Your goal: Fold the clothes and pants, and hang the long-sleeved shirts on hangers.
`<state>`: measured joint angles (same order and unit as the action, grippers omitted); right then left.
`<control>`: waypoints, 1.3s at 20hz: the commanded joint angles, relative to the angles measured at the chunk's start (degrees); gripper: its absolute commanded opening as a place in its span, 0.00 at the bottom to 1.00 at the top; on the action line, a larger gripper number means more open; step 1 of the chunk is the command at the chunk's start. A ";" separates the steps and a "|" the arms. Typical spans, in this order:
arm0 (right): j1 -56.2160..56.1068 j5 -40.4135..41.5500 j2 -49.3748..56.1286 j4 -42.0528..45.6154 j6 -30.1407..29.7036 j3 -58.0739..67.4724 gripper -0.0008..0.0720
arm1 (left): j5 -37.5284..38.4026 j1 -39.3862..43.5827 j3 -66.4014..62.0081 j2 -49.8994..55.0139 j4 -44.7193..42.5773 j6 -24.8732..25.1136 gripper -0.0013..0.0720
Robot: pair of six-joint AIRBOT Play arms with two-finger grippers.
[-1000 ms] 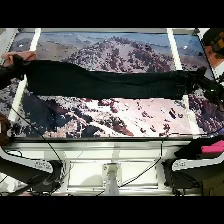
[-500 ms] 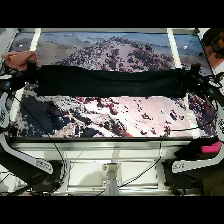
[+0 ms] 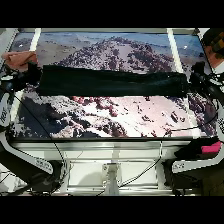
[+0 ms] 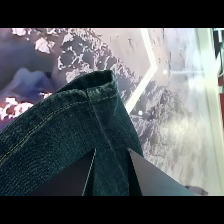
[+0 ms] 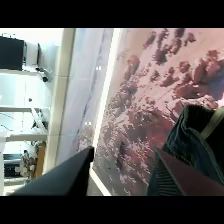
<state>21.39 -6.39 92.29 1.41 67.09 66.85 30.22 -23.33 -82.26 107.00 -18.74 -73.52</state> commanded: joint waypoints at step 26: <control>0.04 -14.93 -0.15 27.63 -2.27 3.87 0.78 | 36.04 -3.89 -21.86 7.98 -45.24 0.20 0.87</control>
<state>21.41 -20.10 92.18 28.60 64.77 70.67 64.79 -27.24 -103.88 112.44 -65.04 -72.99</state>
